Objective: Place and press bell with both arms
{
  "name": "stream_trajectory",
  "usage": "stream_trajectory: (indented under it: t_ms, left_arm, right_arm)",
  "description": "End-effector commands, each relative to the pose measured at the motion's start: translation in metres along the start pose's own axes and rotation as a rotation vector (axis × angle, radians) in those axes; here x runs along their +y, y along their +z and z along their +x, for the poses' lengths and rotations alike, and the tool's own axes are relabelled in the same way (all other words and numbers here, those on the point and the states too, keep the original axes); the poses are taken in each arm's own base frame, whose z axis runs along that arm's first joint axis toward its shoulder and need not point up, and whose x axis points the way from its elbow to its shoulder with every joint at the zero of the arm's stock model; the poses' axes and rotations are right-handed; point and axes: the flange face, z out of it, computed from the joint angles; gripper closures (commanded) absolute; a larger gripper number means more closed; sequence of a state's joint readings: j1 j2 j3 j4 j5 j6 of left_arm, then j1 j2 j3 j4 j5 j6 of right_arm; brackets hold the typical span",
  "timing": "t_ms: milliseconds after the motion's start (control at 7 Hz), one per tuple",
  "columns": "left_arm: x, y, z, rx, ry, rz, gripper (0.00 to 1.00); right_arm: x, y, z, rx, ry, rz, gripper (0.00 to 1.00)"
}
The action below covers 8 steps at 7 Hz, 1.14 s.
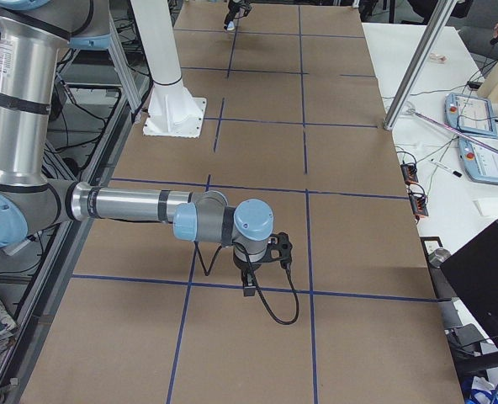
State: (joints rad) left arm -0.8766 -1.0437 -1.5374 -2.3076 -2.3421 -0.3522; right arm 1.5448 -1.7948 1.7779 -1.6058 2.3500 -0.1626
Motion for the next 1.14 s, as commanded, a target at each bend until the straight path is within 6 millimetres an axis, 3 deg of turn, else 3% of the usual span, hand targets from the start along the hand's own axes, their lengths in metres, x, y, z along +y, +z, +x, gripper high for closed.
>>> stream_trajectory:
  t_ms: [0,143,429,571,714,1000]
  left_arm:
    - [-0.004,0.001,0.005,-0.001,0.018,0.01,0.47]
    - [-0.004,0.0,0.005,-0.004,0.021,0.012,0.67]
    - [-0.006,-0.011,0.012,0.018,0.062,0.074,0.9]
    - [-0.014,-0.035,0.023,0.032,0.066,0.145,0.92]
    - [-0.029,-0.076,0.036,0.053,0.017,0.264,0.93]
    - [-0.06,-0.13,0.092,0.124,-0.088,0.371,0.93]
  right_arm:
    - [0.0,0.0,0.0,0.0,-0.001,0.001,0.0]
    - [-0.001,-0.003,-0.003,0.001,-0.004,0.005,0.0]
    - [0.002,-0.005,-0.005,0.002,-0.006,0.009,0.0]
    - [0.001,-0.006,-0.007,0.002,-0.009,0.012,0.0]
    - [0.001,-0.006,-0.007,0.002,-0.007,0.012,0.0]
    - [0.001,-0.007,-0.006,0.0,-0.006,0.013,0.0]
